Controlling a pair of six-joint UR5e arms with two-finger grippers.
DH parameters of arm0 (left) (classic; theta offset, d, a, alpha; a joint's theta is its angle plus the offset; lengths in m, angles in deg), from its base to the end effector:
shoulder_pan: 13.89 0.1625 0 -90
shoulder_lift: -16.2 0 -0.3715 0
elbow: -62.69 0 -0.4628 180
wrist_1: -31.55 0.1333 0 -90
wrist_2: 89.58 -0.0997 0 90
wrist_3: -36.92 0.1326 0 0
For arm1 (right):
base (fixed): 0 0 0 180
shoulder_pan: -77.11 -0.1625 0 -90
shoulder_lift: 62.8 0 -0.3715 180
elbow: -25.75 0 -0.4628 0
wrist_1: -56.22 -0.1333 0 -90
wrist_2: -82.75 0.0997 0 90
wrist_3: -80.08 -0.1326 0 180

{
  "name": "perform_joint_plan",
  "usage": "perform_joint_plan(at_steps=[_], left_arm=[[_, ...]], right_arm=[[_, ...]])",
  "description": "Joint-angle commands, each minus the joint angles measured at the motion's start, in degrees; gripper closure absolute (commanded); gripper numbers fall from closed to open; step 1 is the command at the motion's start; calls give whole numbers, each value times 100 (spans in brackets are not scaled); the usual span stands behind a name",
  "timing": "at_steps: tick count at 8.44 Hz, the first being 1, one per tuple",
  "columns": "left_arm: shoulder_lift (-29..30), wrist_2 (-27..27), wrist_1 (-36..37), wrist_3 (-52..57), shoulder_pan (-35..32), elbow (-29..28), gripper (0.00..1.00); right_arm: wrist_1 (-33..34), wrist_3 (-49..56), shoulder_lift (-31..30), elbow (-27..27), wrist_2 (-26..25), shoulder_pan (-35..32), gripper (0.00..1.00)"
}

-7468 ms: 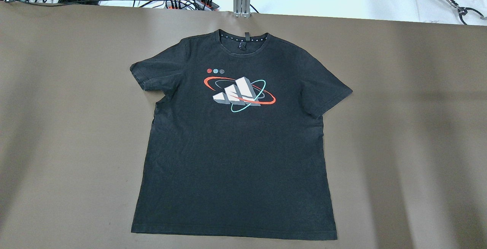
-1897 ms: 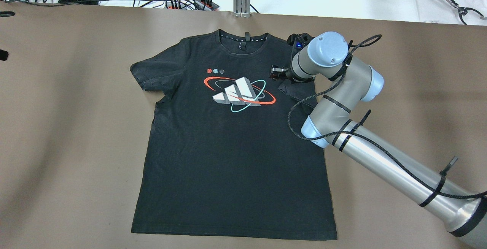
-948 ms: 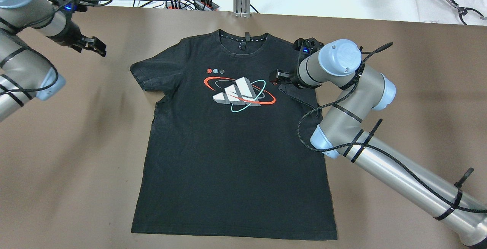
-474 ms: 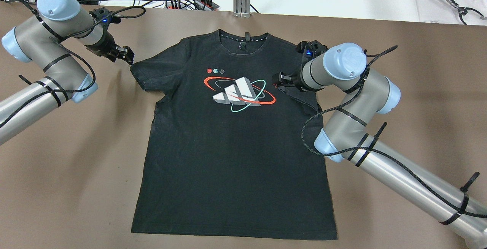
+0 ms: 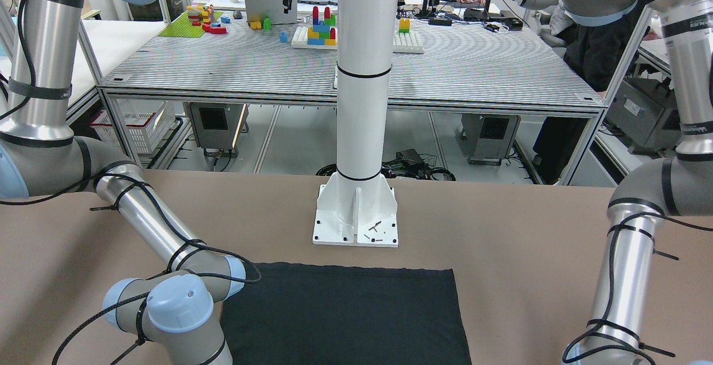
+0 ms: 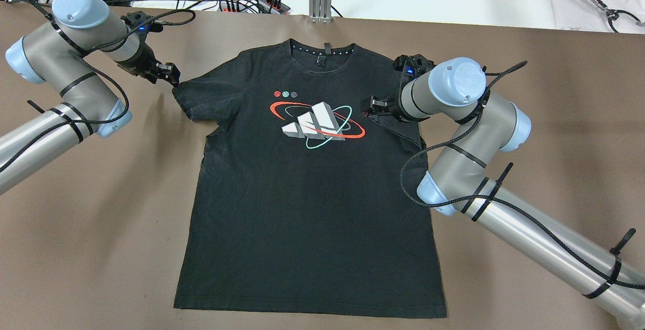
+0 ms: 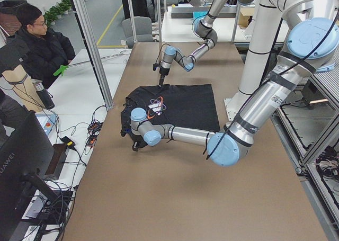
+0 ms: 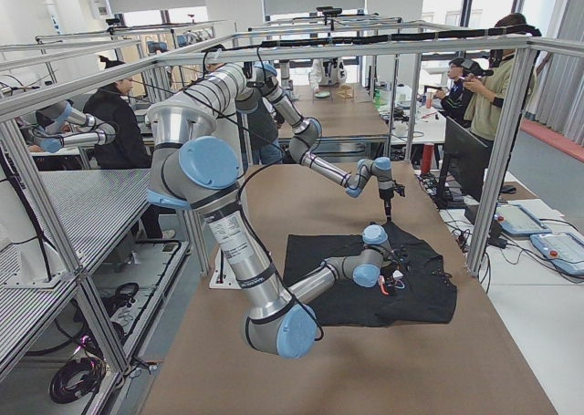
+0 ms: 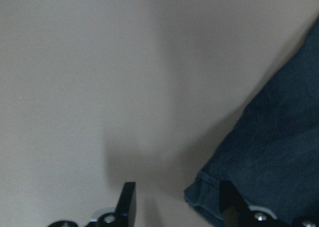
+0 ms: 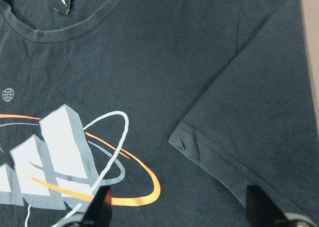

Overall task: Fold clothes
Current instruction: 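Grasp the sleeve edge with the right gripper while the left gripper reaches the other sleeve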

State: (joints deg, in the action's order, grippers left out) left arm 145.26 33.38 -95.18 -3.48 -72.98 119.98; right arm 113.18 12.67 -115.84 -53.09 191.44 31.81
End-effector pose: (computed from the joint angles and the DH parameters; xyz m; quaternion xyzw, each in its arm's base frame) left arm 0.3805 -0.7546 0.4129 0.1323 0.4196 0.0300 0.8975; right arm -0.4975 -0.6319 0.2376 0.1533 -0.4811 0.0910 0.8584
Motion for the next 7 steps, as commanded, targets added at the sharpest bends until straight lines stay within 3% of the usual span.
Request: perform_joint_plan(at_steps=[1,5,7], left_arm=[[6,0,0,-37,20,-7,43],[41,9,0,-64,143,-25,47],[41,0,0,-64,160,-34,69]], right_arm=[[-9,0,5,26,-14,22,5],[-9,9,5,44,-23,22,5],[-9,9,-4,44,-23,22,5]])
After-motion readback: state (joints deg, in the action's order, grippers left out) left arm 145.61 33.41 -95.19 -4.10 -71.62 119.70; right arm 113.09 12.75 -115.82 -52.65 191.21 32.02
